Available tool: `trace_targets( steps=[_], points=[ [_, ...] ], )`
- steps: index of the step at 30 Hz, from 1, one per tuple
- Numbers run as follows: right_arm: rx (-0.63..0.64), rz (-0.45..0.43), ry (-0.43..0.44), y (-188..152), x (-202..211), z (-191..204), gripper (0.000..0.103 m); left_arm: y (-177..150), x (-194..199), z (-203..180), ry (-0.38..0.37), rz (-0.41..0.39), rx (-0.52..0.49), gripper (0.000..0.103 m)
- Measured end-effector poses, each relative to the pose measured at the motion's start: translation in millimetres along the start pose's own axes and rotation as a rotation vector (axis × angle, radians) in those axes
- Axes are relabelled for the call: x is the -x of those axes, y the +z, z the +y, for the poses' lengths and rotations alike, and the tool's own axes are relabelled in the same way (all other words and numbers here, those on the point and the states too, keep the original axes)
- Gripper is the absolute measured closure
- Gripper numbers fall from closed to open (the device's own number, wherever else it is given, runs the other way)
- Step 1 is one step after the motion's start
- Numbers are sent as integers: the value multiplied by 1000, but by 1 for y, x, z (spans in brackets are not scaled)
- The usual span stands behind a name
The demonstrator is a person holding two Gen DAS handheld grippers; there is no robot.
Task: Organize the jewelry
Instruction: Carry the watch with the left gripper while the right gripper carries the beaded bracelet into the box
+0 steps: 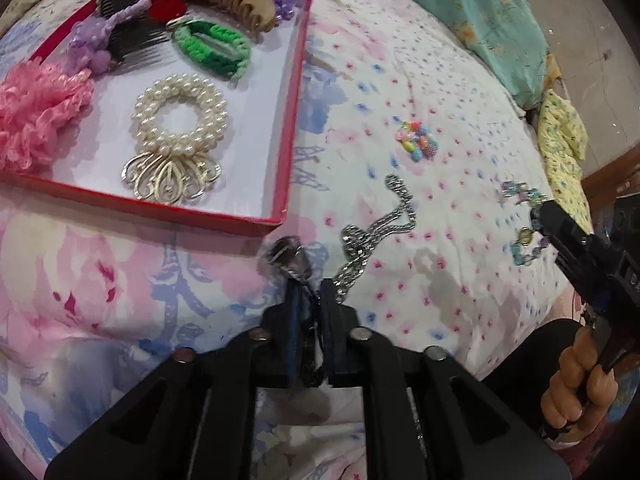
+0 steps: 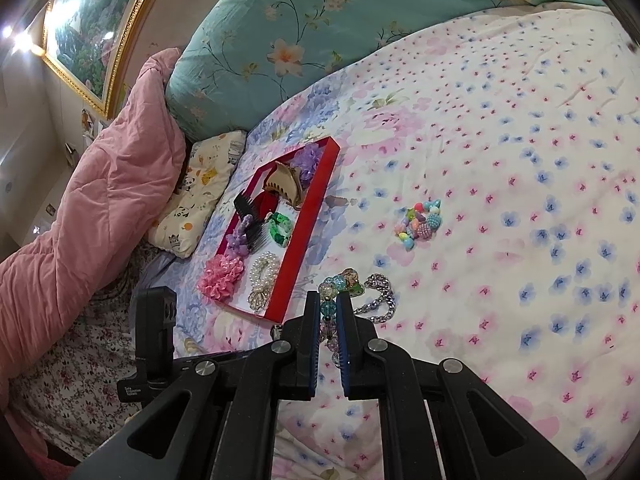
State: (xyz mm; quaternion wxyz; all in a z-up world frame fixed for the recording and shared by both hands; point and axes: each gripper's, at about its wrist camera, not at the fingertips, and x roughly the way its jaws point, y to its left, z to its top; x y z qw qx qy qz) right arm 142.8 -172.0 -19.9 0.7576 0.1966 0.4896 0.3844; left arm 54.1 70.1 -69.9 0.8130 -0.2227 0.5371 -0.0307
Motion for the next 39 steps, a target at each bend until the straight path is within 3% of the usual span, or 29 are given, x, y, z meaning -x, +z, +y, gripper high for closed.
trace_targets(
  steps=[5,19,29,39],
  points=[
    [-3,-2,-3,-1,1,-1,96,-3,14,-10,-12,-54,-42,101],
    [29,0,17,2,-6,23,96,7,77,16,-40,-215,19,101],
    [113,62,79,10,-56,72,96,26,100,63,-53,-271,97,101],
    [157,112,113,29,-126,110,96,56,90,95,-121,-268,162,101]
  ],
)
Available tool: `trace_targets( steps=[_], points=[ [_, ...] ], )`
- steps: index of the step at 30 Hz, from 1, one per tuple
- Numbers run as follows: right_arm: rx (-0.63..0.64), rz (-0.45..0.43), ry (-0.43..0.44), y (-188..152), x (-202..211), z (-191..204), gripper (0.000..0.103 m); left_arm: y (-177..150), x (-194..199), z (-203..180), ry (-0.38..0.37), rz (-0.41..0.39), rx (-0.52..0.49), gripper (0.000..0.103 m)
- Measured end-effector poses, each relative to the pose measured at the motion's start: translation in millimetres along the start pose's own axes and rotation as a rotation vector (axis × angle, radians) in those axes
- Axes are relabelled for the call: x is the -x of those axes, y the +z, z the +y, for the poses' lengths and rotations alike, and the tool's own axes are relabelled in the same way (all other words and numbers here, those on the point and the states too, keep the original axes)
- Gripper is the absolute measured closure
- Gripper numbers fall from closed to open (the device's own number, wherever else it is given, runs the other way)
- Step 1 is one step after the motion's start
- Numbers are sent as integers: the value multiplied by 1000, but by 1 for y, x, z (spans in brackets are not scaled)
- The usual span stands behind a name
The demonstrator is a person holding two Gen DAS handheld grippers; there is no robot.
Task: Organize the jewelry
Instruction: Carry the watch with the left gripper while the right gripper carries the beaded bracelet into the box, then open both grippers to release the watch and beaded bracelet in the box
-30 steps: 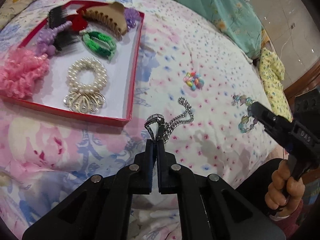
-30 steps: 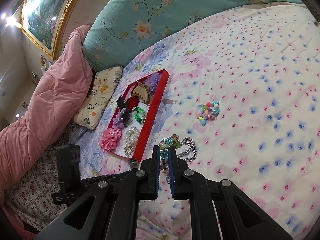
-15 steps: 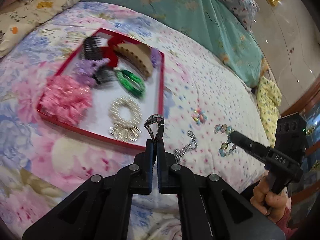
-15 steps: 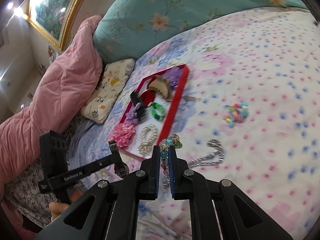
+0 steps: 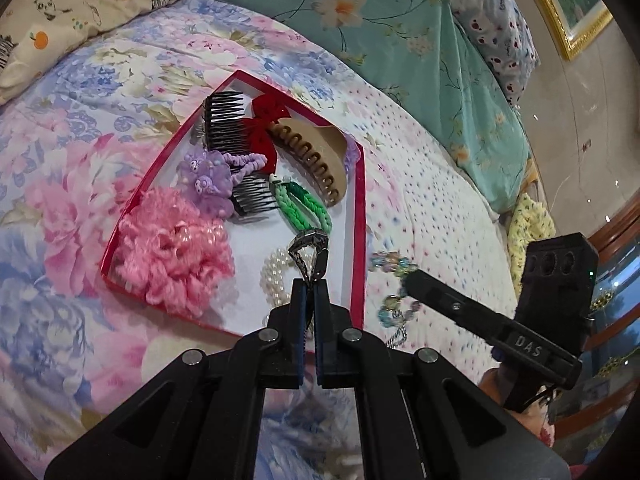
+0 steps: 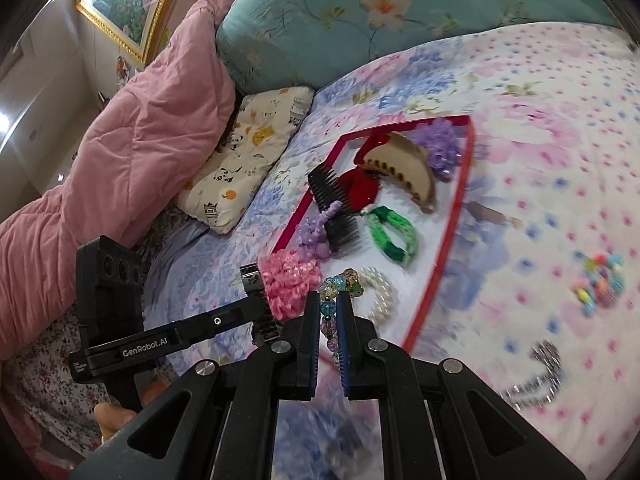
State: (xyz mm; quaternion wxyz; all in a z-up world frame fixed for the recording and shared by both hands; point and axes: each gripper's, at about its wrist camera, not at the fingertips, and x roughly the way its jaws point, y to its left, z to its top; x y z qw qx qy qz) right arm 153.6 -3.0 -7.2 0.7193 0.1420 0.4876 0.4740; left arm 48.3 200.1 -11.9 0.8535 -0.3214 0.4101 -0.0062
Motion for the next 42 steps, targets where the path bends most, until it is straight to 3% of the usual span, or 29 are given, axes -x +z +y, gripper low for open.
trace_targets(
  steps=[16,28,42],
  points=[
    [-3,110,-50,7,-72,-16,95,14,-41,41,-24,67,83,101],
    [-3,134,-68,6,-84,-25,91,20,-51,56,56,75,90,101],
    [-8,138,-67,6,-84,-25,91,20,-52,52,92,76,87,100]
  ],
)
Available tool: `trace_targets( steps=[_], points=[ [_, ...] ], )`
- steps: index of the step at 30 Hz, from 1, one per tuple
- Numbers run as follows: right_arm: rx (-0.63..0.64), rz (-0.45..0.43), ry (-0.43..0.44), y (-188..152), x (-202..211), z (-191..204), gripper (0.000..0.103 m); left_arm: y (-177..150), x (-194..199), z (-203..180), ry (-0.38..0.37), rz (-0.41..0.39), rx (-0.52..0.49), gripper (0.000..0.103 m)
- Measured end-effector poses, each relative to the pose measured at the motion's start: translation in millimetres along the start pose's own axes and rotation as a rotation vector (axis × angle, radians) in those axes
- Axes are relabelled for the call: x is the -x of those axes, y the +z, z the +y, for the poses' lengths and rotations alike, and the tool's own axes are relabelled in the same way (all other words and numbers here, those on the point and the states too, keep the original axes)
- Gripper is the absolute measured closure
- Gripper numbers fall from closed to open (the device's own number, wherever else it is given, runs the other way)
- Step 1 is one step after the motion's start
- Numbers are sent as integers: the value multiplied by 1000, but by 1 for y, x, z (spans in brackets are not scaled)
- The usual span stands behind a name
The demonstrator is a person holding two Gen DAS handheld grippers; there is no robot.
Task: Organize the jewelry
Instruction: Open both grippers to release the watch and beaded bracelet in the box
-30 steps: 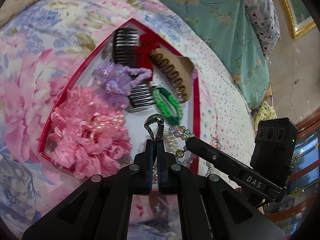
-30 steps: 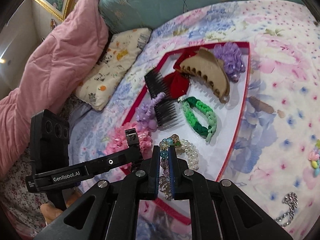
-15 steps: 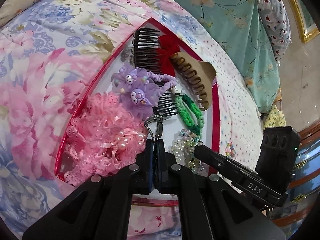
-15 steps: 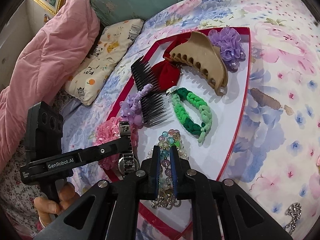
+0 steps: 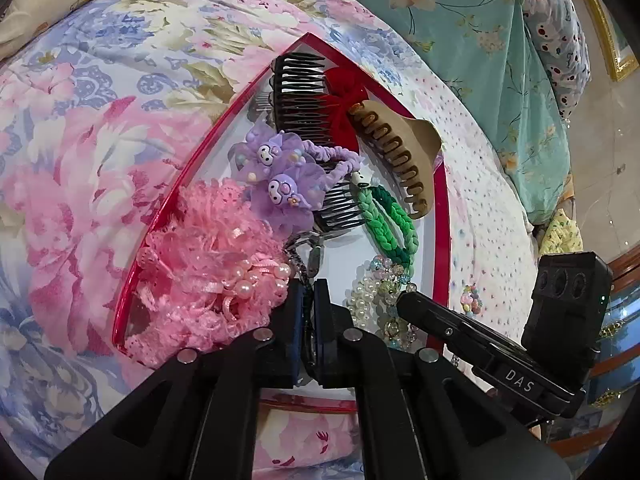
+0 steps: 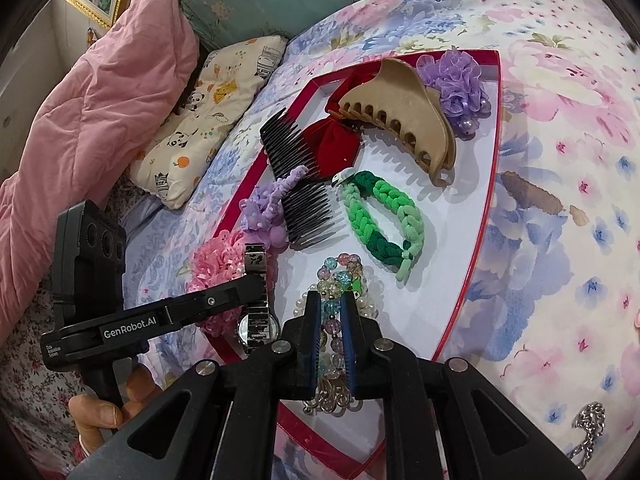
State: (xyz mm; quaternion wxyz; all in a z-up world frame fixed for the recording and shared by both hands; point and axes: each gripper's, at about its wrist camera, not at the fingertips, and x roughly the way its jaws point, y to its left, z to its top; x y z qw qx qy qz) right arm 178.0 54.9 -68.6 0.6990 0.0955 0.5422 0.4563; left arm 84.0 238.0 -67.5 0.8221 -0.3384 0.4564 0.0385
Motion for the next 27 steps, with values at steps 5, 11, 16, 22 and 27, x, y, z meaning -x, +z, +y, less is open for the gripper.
trace_targets(
  steps=[5,11,16,22,27],
  points=[
    [-3,-5,-3,-1,1,-1,89,-2,2,-5,-1,7,-3,89],
    [-14,-20,4,-1,7,0,74,-5,6,-10,-2,2,-9,72],
    [-18,-33,9,0,13,2,74,-8,11,-14,-2,-4,-16,72],
    [-33,-94,26,2,35,2,74,-11,14,-20,-3,-7,-27,72],
    [-53,-122,34,1,49,-1,71,-17,15,-24,-3,-4,-26,72]
  ],
)
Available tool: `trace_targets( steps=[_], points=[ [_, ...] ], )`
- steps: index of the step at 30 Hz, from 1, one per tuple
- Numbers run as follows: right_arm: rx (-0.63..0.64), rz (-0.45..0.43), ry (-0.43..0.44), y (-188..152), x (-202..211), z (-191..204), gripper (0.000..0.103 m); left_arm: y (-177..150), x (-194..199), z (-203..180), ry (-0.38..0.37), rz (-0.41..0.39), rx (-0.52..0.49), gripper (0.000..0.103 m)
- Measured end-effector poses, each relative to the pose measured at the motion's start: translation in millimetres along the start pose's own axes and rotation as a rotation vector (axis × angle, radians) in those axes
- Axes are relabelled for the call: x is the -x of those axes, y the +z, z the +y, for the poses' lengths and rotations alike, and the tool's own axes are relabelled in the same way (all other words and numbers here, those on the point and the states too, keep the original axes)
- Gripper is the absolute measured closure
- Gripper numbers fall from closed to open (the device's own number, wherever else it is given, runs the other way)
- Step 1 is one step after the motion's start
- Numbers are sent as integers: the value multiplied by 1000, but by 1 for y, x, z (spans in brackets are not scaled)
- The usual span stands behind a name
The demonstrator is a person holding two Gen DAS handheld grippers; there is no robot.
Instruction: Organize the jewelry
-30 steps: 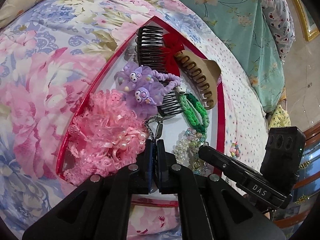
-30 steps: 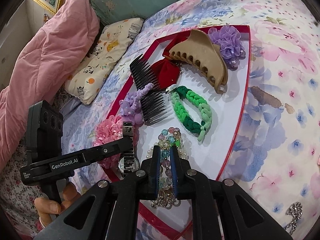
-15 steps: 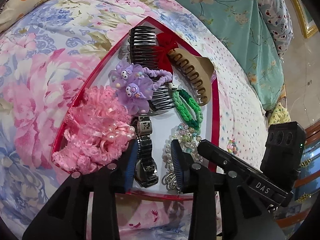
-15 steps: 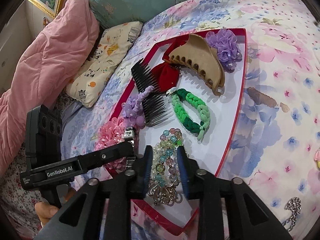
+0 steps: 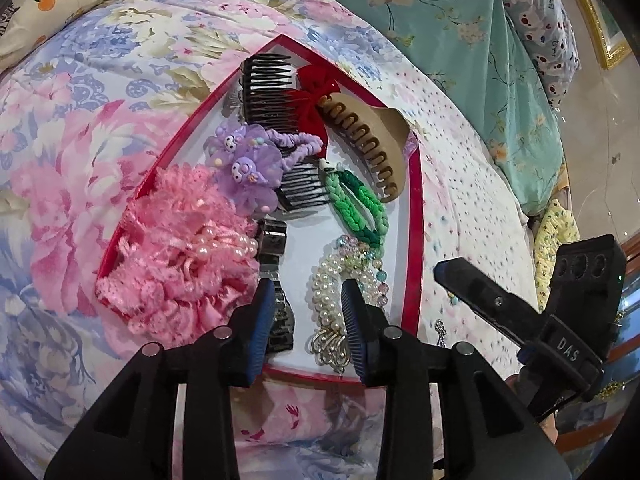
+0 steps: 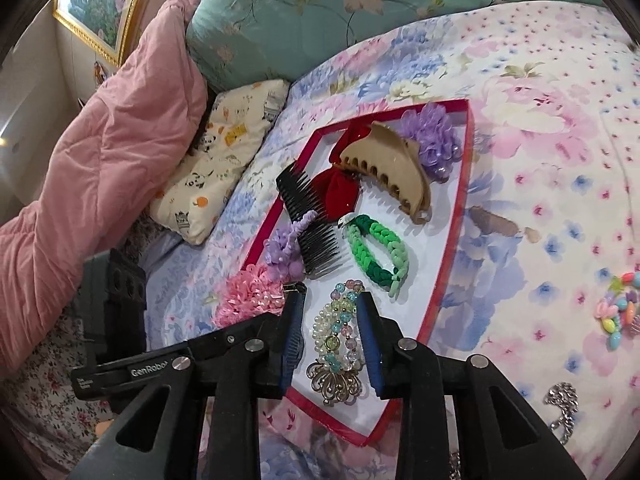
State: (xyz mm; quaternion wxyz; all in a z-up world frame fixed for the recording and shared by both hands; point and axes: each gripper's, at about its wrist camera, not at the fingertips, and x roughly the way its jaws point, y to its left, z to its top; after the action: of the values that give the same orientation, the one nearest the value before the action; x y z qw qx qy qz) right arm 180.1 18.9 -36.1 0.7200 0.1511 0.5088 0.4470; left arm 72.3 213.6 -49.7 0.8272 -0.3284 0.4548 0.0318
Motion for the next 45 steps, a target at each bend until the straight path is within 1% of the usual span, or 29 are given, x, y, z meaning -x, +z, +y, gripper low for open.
trace_targets(
  steps=[2,4,6,8,9,10,12,16,18,19,23,27,30,32,36,39,41,42,43,45],
  points=[
    [-8,-8,6,-1,6,-1,68,-4,2,-2,-1,2,3,72],
    [-18,-15,13,-2,10,-2,58,-11,10,-5,2,-11,2,57],
    [-30,-28,23,-5,17,-3,55,-18,19,-9,7,-32,-2,49],
    [-36,-34,28,-7,21,-3,50,-24,29,-14,18,-49,-13,41],
    [-38,-33,29,-8,23,-3,42,-28,36,-15,38,-63,-13,28],
    [-43,-34,32,-9,25,-4,37,-31,42,-15,61,-81,-8,18],
    [-63,-44,43,-12,31,-7,34,-38,55,-14,93,-123,-1,18],
    [-102,-71,43,-20,43,-15,15,-49,63,-9,145,-136,22,18],
    [-124,-82,37,-25,48,-19,14,-52,64,-7,182,-128,18,18],
    [-128,-83,38,-26,49,-20,14,-53,64,-7,212,-123,15,18],
    [-109,-75,-4,-28,54,-18,14,-58,73,-10,291,-144,-18,18],
    [16,-100,-95,-26,70,4,14,-58,89,-22,360,-171,-74,18],
    [139,-111,-161,-22,83,27,6,-58,102,-33,423,-192,-122,16],
    [228,-112,-206,-21,90,44,4,-57,110,-40,449,-205,-151,15],
    [371,-103,-296,-24,97,70,2,-58,125,-52,462,-220,-192,15],
    [456,-85,-317,-29,98,85,1,-61,132,-63,466,-225,-233,14],
    [505,-65,-318,-34,95,93,0,-62,131,-69,500,-228,-263,11],
    [526,-62,-319,-36,94,95,0,-62,129,-70,519,-227,-273,7],
    [546,-63,-324,-38,92,97,0,-62,127,-70,537,-226,-278,5],
    [572,-48,-349,-42,84,99,0,-62,122,-68,562,-226,-274,5]
  ],
)
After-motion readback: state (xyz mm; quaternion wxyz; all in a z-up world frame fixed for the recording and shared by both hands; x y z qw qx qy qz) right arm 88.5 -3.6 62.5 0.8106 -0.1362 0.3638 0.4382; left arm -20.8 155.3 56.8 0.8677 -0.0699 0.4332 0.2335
